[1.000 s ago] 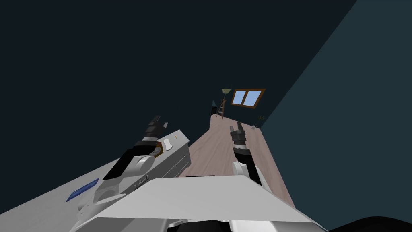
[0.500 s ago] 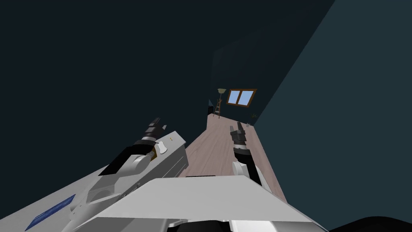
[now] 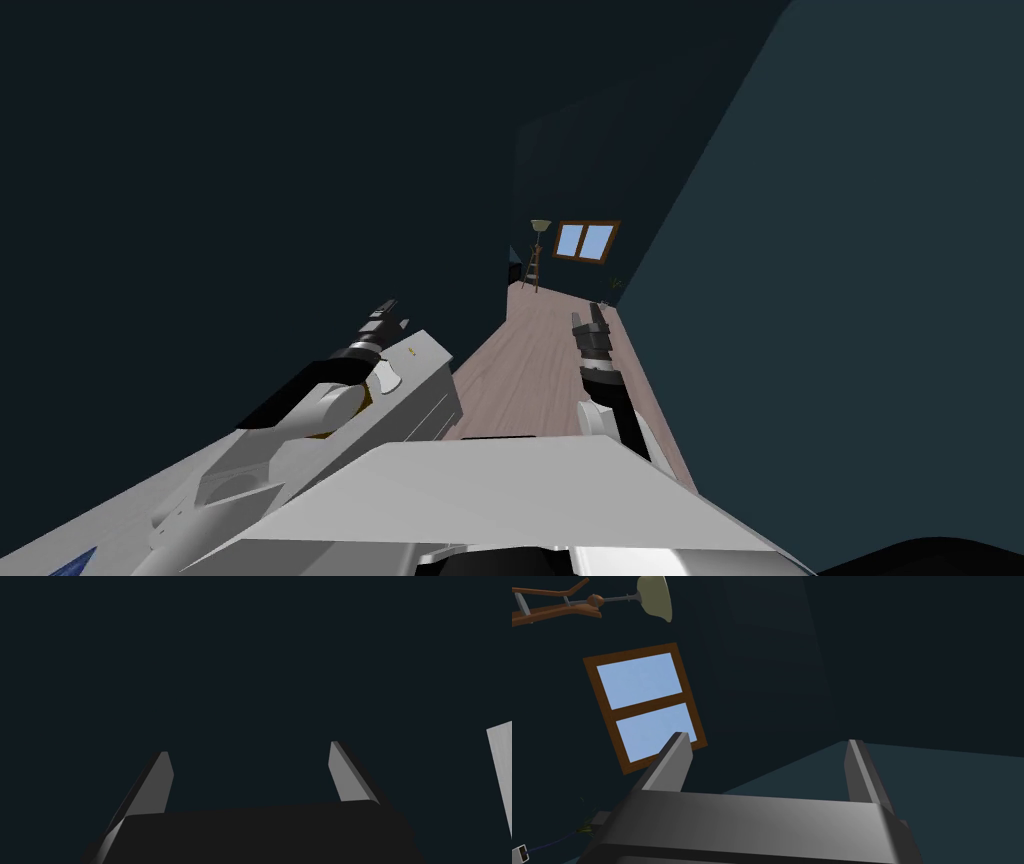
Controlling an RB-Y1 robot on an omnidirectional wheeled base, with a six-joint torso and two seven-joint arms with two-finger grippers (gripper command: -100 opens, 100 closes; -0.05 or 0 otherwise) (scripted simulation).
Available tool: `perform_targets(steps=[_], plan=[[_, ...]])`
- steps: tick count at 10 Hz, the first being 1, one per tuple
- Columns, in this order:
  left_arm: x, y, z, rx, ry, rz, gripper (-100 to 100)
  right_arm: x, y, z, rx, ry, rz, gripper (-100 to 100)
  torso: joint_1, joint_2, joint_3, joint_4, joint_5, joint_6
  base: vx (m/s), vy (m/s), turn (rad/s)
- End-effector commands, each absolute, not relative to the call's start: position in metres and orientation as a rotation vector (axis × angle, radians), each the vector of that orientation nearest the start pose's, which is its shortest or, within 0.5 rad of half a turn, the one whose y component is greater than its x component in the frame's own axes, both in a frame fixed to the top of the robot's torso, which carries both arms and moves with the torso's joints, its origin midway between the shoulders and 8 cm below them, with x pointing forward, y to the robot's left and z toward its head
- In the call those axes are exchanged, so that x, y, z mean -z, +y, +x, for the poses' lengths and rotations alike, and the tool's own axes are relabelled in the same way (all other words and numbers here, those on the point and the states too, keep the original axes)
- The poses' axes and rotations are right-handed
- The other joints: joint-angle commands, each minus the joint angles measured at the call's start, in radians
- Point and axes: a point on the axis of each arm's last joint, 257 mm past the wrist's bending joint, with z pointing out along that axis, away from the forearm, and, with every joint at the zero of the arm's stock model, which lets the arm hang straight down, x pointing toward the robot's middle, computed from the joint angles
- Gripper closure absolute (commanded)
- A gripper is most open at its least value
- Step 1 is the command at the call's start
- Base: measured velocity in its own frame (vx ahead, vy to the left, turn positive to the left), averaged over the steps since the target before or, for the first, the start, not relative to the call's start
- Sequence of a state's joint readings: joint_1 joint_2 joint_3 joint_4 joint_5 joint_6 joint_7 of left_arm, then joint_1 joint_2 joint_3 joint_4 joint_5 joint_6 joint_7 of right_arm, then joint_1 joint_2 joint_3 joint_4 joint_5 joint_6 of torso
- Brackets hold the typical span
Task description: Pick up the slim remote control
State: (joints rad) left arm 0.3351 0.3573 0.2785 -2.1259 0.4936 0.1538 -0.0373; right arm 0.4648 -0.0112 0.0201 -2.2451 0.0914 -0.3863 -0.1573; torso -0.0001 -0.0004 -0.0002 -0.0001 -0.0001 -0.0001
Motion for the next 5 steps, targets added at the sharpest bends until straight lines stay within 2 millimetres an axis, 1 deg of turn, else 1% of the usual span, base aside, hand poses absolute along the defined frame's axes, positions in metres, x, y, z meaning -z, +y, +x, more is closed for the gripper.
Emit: perform_targets(steps=[1, 2, 3, 4, 5], plan=[[0.096, 0.413, 0.439, 1.134, 1.041, -1.193, -100, 0.003, -0.263, 0.374, -1.387, 0.71, 0.76, 0, 0.0, 0.0, 0.0, 0.0, 0.0, 0.0, 0.017, -0.006, -0.135], [0.099, 0.413, 0.44, 1.131, 1.047, -1.2, -100, 0.003, -0.263, 0.374, -1.387, 0.71, 0.76, 0, 0.0, 0.0, 0.0, 0.0, 0.0, -0.001, 0.009, -0.003, 0.006], [0.114, 0.43, 0.438, 1.081, 1.08, -1.241, -100, 0.003, -0.263, 0.374, -1.387, 0.71, 0.76, 0, 0.0, 0.0, 0.0, 0.0, 0.0, -0.001, 0.02, -0.011, -0.238], [0.12, 0.429, 0.439, 1.074, 1.095, -1.257, -100, 0.003, -0.263, 0.374, -1.387, 0.71, 0.76, 0, 0.0, 0.0, 0.0, 0.0, 0.0, 0.0, 0.02, -0.004, -0.131], [0.121, 0.429, 0.439, 1.071, 1.1, -1.262, -100, 0.003, -0.263, 0.374, -1.387, 0.711, 0.76, 0, 0.0, 0.0, 0.0, 0.0, 0.0, -0.001, 0.009, -0.003, 0.019]])
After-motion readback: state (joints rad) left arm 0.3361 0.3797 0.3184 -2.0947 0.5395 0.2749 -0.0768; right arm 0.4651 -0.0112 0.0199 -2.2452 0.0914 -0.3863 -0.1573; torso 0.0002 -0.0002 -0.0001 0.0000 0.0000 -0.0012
